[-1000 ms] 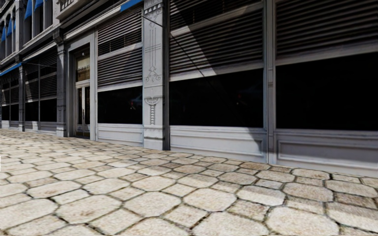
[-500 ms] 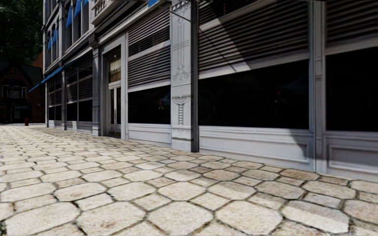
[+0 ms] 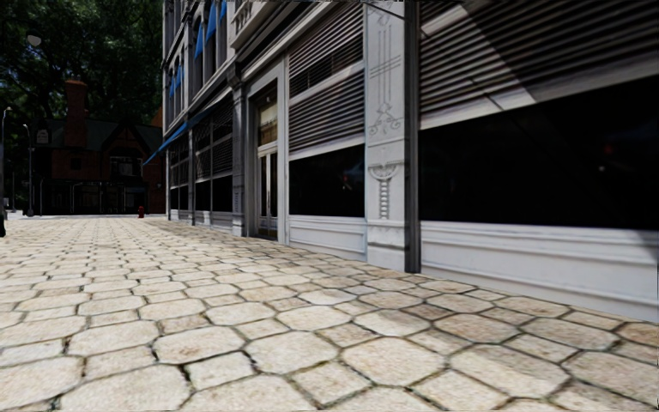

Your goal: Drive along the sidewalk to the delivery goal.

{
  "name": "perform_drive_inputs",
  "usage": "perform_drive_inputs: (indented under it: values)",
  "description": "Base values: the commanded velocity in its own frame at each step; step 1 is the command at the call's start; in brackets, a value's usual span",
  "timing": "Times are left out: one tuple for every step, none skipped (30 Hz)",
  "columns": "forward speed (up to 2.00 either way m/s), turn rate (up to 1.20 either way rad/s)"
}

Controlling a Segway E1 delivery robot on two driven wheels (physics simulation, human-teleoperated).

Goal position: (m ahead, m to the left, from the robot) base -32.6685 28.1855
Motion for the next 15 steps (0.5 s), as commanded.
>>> perform_drive_inputs:
  values:
    - [0.72, 0.51]
    - [0.72, 0.51]
    - [0.74, 0.51]
    - [0.76, 0.51]
    - [0.76, 0.51]
    - [0.77, 0.51]
    - [0.77, 0.51]
    - [0.77, 0.51]
    - [0.79, 0.51]
    - [0.79, 0.51]
    - [0.79, 0.51]
    - [0.79, 0.51]
    - [0.79, 0.51]
    - [0.8, 0.51]
    - [0.8, 0.51]
